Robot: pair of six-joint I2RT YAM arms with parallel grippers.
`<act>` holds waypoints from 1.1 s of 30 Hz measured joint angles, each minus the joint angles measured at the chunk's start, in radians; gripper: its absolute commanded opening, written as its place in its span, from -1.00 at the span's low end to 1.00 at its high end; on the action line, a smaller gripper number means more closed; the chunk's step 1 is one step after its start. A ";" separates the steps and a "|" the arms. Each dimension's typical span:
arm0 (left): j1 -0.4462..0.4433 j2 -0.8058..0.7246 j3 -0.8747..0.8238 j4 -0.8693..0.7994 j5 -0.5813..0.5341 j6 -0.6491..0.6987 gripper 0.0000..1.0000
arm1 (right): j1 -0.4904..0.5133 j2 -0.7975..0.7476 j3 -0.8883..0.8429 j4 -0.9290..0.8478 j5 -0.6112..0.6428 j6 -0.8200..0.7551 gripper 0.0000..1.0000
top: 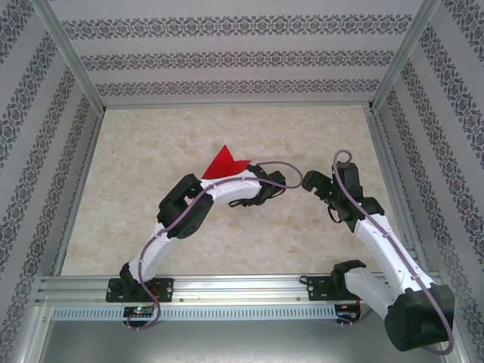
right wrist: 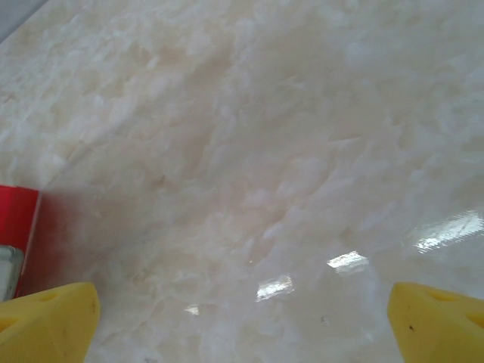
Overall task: Fold a paper plane with a square sheet of paper (pick it up from the middle)
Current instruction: Turn over the paper at the center of the table.
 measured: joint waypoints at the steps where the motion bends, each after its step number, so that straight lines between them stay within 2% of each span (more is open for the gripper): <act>1: -0.003 0.005 0.000 0.006 0.022 -0.005 -0.82 | -0.003 0.008 0.001 -0.003 0.004 -0.001 0.96; 9: -0.004 -0.005 -0.001 0.058 0.186 -0.042 -0.16 | -0.010 0.046 0.023 -0.031 0.011 -0.021 0.96; 11: -0.003 -0.040 -0.006 0.082 0.261 -0.045 -0.02 | -0.016 0.057 0.044 -0.034 0.007 -0.025 0.96; 15: -0.006 -0.167 -0.053 0.165 0.420 -0.048 0.12 | -0.022 0.081 0.075 -0.028 -0.025 -0.033 0.96; 20: 0.009 -0.352 -0.153 0.275 0.544 -0.063 0.31 | -0.021 0.148 0.101 -0.026 -0.096 -0.051 0.96; 23: 0.051 -0.456 -0.245 0.355 0.616 -0.087 0.45 | -0.006 0.198 0.127 -0.018 -0.137 -0.051 0.90; 27: 0.155 -0.560 -0.393 0.452 0.678 -0.124 0.60 | 0.116 0.299 0.193 0.014 -0.157 -0.036 0.69; 33: 0.351 -0.720 -0.668 0.550 0.698 -0.207 0.92 | 0.365 0.545 0.362 0.094 -0.161 0.013 0.57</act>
